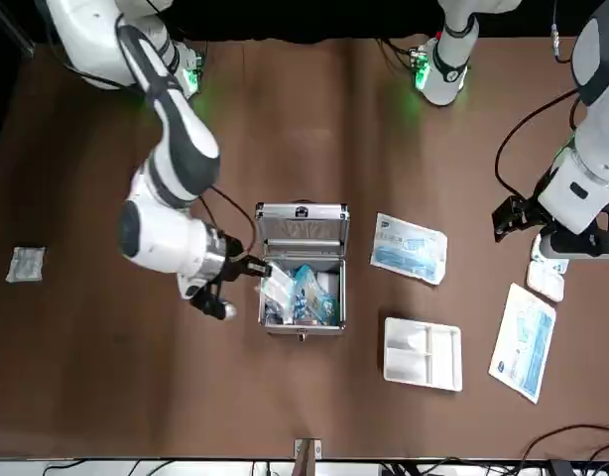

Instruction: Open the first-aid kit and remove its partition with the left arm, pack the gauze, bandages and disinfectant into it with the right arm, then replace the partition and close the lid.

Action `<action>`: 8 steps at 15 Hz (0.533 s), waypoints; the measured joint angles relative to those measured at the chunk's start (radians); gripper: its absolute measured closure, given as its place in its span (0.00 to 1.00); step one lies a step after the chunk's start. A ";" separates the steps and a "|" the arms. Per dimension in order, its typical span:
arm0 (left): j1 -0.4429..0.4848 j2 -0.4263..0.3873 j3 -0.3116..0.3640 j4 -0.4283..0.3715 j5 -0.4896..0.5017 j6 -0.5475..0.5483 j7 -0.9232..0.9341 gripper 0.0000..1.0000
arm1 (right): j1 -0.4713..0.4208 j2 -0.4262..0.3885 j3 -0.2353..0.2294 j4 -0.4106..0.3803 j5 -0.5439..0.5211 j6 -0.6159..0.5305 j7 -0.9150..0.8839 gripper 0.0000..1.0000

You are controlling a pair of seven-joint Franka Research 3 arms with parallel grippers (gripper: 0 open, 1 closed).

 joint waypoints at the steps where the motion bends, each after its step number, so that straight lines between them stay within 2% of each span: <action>1: 0.003 0.000 0.000 0.000 0.000 0.000 0.000 0.00 | 0.010 0.016 0.000 -0.001 0.001 0.011 0.000 0.99; 5: 0.008 0.000 0.000 0.000 0.000 0.000 0.000 0.00 | 0.038 0.108 -0.002 -0.002 0.001 0.056 -0.001 0.98; 6: 0.008 0.000 0.000 0.000 0.000 0.000 0.000 0.00 | 0.039 0.118 -0.002 -0.002 0.001 0.060 -0.001 0.95; 8: 0.008 0.000 0.000 0.000 0.000 0.000 0.000 0.00 | 0.039 0.123 -0.002 -0.001 0.001 0.062 -0.001 0.78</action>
